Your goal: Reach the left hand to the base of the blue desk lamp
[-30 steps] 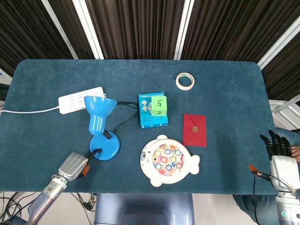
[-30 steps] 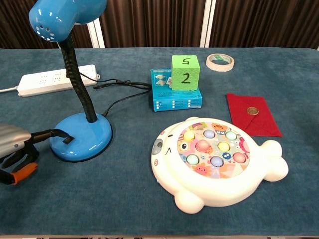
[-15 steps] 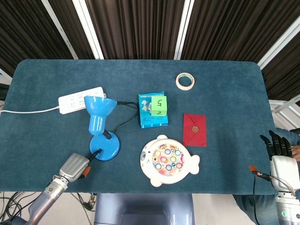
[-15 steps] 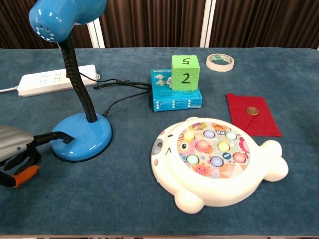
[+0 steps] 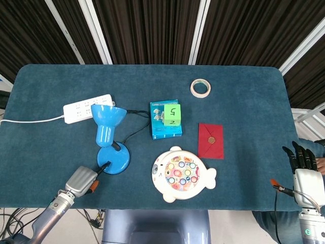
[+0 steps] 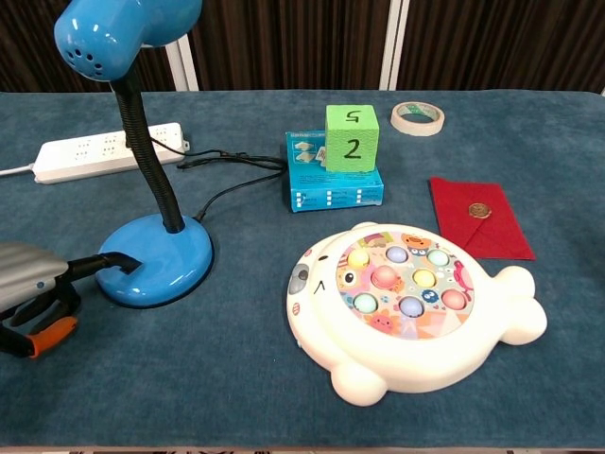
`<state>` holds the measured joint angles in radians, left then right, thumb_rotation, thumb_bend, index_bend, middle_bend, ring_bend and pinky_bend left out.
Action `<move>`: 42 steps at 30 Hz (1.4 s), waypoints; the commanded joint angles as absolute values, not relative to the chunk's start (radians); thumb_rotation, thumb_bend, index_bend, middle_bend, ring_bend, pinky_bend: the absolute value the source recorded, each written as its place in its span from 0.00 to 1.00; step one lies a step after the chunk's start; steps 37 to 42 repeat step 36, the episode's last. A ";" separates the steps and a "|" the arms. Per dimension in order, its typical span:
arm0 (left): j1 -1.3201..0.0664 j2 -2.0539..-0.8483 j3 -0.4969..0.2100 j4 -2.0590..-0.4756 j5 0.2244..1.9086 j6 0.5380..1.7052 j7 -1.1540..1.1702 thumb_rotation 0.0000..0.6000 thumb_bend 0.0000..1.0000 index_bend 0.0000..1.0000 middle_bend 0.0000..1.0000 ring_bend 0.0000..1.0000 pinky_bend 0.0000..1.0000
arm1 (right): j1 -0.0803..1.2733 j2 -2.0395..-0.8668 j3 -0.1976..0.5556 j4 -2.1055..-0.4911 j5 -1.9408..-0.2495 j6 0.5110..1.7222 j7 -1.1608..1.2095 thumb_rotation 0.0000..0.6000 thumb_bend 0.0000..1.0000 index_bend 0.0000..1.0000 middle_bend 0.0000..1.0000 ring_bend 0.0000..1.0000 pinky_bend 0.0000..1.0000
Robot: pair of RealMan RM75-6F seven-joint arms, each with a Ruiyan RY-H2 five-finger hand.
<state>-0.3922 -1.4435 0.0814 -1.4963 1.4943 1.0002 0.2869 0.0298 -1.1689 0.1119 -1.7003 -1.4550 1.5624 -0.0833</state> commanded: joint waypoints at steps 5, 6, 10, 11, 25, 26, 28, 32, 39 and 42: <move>-0.359 -1.405 0.043 -1.536 1.534 1.151 0.269 1.00 0.51 0.10 0.53 0.52 0.69 | 0.028 -1.167 0.113 -1.701 -1.454 1.564 -0.081 1.00 0.14 0.14 0.01 0.02 0.00; -0.350 -1.396 0.037 -1.544 1.545 1.185 0.267 1.00 0.48 0.09 0.47 0.45 0.63 | 0.028 -1.167 0.113 -1.701 -1.453 1.564 -0.081 1.00 0.14 0.14 0.01 0.02 0.00; -0.290 -1.341 0.006 -1.588 1.593 1.372 0.264 1.00 0.34 0.10 0.33 0.23 0.40 | 0.027 -1.166 0.114 -1.705 -1.450 1.565 -0.083 1.00 0.14 0.14 0.01 0.02 0.00; -0.267 -1.322 0.000 -1.602 1.603 1.427 0.261 1.00 0.30 0.10 0.30 0.18 0.35 | 0.027 -1.166 0.114 -1.705 -1.450 1.565 -0.084 1.00 0.14 0.14 0.01 0.02 0.00; -0.092 -1.103 0.017 -1.691 1.480 1.582 0.096 1.00 0.11 0.09 0.14 0.00 0.09 | 0.030 -1.163 0.102 -1.703 -1.471 1.557 -0.090 1.00 0.14 0.14 0.01 0.02 0.00; -0.090 -1.096 0.019 -1.685 1.475 1.574 0.077 1.00 0.11 0.09 0.13 0.00 0.09 | 0.031 -1.162 0.100 -1.702 -1.475 1.556 -0.091 1.00 0.14 0.14 0.01 0.02 0.00; -0.090 -1.083 0.021 -1.682 1.466 1.556 0.056 1.00 0.11 0.09 0.13 0.00 0.09 | 0.033 -1.161 0.095 -1.701 -1.483 1.552 -0.091 1.00 0.14 0.14 0.01 0.02 0.00; -0.094 -1.075 0.022 -1.672 1.481 1.544 0.035 1.00 0.11 0.09 0.13 0.00 0.09 | 0.037 -1.156 0.086 -1.704 -1.497 1.540 -0.076 1.00 0.14 0.14 0.01 0.02 0.00; -0.099 -1.068 0.024 -1.671 1.485 1.521 0.023 1.00 0.11 0.09 0.13 0.00 0.09 | 0.037 -1.155 0.083 -1.704 -1.504 1.541 -0.074 1.00 0.14 0.14 0.01 0.02 0.00; -0.099 -1.068 0.024 -1.671 1.485 1.521 0.023 1.00 0.11 0.09 0.13 0.00 0.09 | 0.037 -1.155 0.083 -1.704 -1.504 1.541 -0.074 1.00 0.14 0.14 0.01 0.02 0.00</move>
